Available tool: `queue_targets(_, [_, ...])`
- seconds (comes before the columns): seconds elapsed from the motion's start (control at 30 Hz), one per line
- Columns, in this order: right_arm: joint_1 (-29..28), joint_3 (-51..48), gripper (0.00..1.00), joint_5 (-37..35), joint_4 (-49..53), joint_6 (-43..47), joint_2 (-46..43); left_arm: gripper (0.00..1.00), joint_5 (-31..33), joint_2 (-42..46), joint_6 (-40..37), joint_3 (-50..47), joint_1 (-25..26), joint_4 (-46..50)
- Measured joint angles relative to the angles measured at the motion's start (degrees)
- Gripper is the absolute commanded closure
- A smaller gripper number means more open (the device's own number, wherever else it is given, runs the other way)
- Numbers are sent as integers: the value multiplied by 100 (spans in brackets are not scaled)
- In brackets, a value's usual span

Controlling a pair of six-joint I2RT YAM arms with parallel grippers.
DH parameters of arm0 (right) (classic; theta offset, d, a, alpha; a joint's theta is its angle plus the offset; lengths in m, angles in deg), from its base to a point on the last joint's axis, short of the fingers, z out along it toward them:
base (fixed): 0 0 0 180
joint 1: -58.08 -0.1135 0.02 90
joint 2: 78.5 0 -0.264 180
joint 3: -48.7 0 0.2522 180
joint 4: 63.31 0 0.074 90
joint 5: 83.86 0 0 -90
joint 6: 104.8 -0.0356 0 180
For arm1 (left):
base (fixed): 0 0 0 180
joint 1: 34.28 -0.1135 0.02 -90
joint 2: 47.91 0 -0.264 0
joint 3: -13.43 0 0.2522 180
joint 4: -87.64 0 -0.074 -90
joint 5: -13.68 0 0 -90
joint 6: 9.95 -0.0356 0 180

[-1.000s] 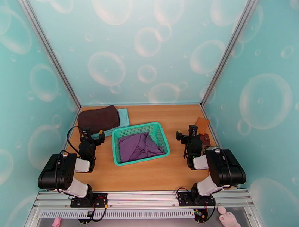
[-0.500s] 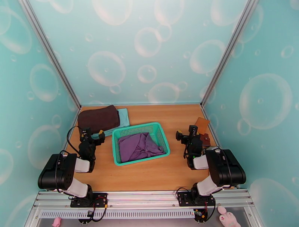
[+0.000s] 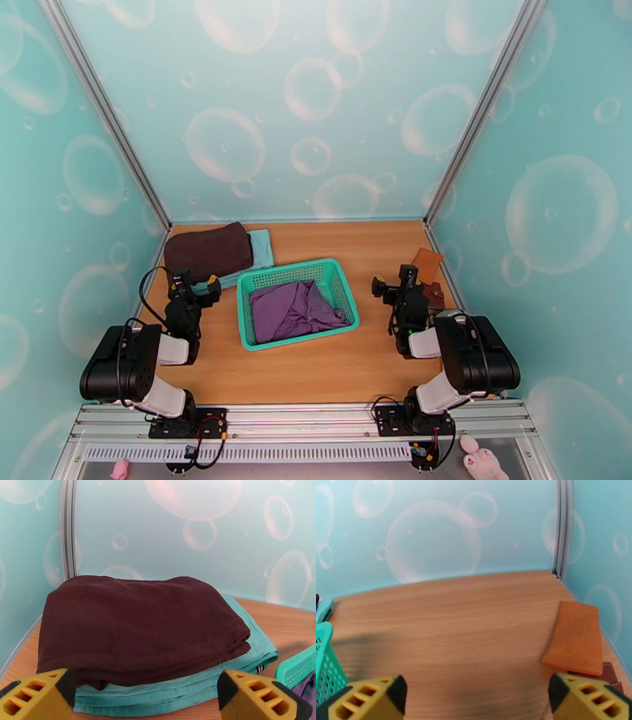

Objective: Fold and stack the trousers

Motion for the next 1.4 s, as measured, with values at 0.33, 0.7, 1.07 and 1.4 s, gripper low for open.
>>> queue_targets(0.33, [-1036,-186,1,-2028,426,127,-1530,1,1014,2218,155,37,726,1364])
queue_targets(0.7, [-2205,2079,1,-1220,5010,-1178,-2651,1,949,2223,649,3757,4063,6548])
queue_targets(1.07, [-1980,514,1,81,4721,-1574,-3530,1,1121,-1211,654,5683,5025,9593])
queue_targets(1.4, [-1980,553,1,424,4669,-1574,-3519,5,1143,-2090,898,6288,5101,10017])
